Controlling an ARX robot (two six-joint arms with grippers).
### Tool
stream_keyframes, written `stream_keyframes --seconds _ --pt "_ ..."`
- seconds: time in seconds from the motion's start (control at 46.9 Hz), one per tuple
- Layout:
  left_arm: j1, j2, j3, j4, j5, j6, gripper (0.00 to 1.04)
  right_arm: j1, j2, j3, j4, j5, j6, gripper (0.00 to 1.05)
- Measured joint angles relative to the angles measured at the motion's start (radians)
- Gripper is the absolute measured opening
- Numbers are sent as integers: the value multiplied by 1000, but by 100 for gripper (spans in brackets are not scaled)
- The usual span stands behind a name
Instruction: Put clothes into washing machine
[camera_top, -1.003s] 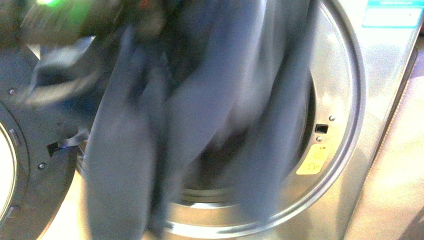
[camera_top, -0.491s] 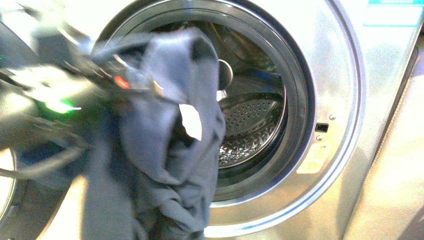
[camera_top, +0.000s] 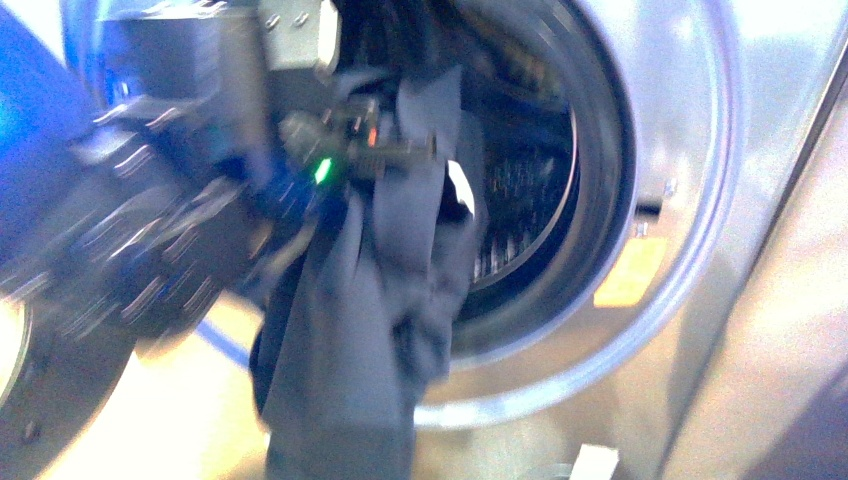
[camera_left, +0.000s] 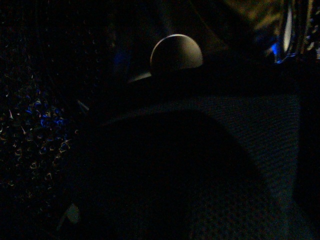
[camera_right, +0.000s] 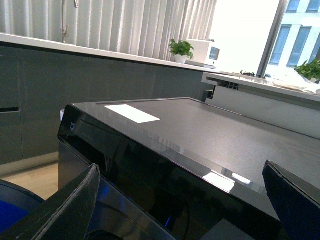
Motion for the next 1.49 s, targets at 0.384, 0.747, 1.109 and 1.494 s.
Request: stream_keyframes --seconds 0.384,0.747,1.109,1.494 --pt "35 249 407 -209 -66 -5 8 0 0 0 0 0 0 97" --pt "-10 446 786 -369 -88 35 8 0 0 0 0 0 0 97" --pt "-13 651 1185 -541 -196 116 8 0 0 0 0 0 0 97" --pt "41 867 1627 -763 -238 164 8 0 0 0 0 0 0 97"
